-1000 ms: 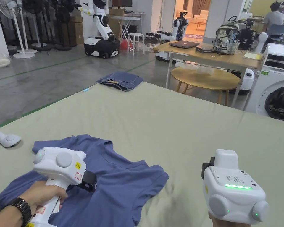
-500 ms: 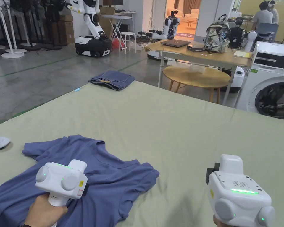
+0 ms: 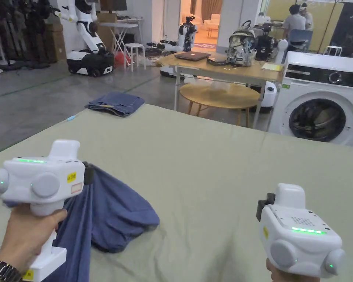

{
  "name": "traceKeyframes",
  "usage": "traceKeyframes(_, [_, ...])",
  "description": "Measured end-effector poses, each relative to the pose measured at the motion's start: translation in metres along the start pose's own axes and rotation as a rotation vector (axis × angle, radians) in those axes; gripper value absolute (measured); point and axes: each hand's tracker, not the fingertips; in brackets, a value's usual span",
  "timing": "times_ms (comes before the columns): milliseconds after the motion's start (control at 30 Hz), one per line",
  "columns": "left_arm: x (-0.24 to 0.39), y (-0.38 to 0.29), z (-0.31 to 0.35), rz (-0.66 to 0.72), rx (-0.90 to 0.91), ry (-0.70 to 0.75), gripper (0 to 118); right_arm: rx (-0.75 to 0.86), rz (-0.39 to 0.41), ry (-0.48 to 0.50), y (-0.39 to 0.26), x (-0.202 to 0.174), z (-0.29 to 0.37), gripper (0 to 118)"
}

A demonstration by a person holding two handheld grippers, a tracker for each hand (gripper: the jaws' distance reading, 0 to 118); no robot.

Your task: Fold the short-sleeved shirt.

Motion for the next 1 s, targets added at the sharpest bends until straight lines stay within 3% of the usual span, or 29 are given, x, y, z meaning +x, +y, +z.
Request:
traceKeyframes(200, [0.060,0.072,0.015,-0.076,0.122,-0.106,0,0.028,-0.034,-0.053,0.011,0.035,0.016,0])
traceKeyframes(467, [0.177,0.106,0.005,-0.167,0.159,-0.308,0,0.047,-0.068,-0.144,0.011,0.094,0.035,0])
traceKeyframes(767, [0.346,0.076,-0.009,-0.260,0.080,-0.606,0,0.056,-0.123,-0.286,0.006,0.180,0.070,0])
traceKeyframes(1000, [0.451,0.017,-0.010,-0.342,-0.017,-0.785,0,0.040,-0.140,-0.391,-0.009,0.237,0.093,0])
